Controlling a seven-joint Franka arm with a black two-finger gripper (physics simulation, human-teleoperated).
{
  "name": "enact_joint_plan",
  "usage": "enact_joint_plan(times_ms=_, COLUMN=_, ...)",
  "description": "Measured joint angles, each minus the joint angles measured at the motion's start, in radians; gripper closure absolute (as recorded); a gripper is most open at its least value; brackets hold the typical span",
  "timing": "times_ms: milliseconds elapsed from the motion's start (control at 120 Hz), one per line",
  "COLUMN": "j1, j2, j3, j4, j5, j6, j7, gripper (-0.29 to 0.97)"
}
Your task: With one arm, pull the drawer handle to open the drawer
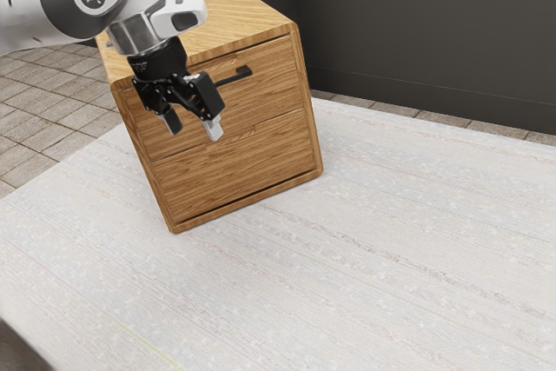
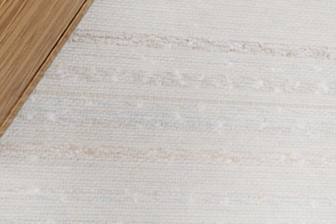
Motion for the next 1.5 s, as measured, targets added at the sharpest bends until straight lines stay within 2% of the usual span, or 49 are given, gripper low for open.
enact_joint_plan(times_ms=183, j1=0.0, j2=0.001, j3=0.0, j4=0.01, j5=0.0, j6=-0.001, j7=0.019, gripper=0.0)
enact_joint_plan(times_ms=275, j1=0.005, j2=-0.005, j3=-0.004, j4=0.198, j5=0.0, j6=-0.037, j7=0.029, gripper=0.0)
enact_joint_plan(times_ms=367, j1=0.004, j2=-0.008, j3=-0.059, j4=0.3, j5=0.005, j6=-0.073, j7=0.072, gripper=0.0)
enact_joint_plan(times_ms=483, j1=-0.002, j2=-0.028, j3=-0.149, j4=0.319, j5=0.004, j6=-0.112, j7=0.186, gripper=0.0)
enact_joint_plan(times_ms=567, j1=-0.006, j2=-0.02, j3=-0.221, j4=0.322, j5=0.03, j6=-0.097, j7=0.257, gripper=0.0)
enact_joint_plan(times_ms=700, j1=-0.021, j2=0.068, j3=-0.273, j4=0.325, j5=0.057, j6=-0.033, j7=0.331, gripper=0.0)
enact_joint_plan(times_ms=842, j1=-0.015, j2=0.173, j3=-0.269, j4=0.378, j5=0.069, j6=0.019, j7=0.335, gripper=0.0)
enact_joint_plan(times_ms=1000, j1=-0.011, j2=0.196, j3=-0.265, j4=0.384, j5=0.077, j6=0.05, j7=0.314, gripper=0.0)
enact_joint_plan(times_ms=1100, j1=-0.012, j2=0.176, j3=-0.252, j4=0.38, j5=0.119, j6=0.047, j7=0.303, gripper=0.01)
enact_joint_plan(times_ms=1225, j1=-0.008, j2=0.169, j3=-0.184, j4=0.377, j5=0.176, j6=0.037, j7=0.293, gripper=0.02)
enact_joint_plan(times_ms=1500, j1=0.007, j2=0.234, j3=-0.164, j4=0.379, j5=0.249, j6=0.119, j7=0.311, gripper=0.08)
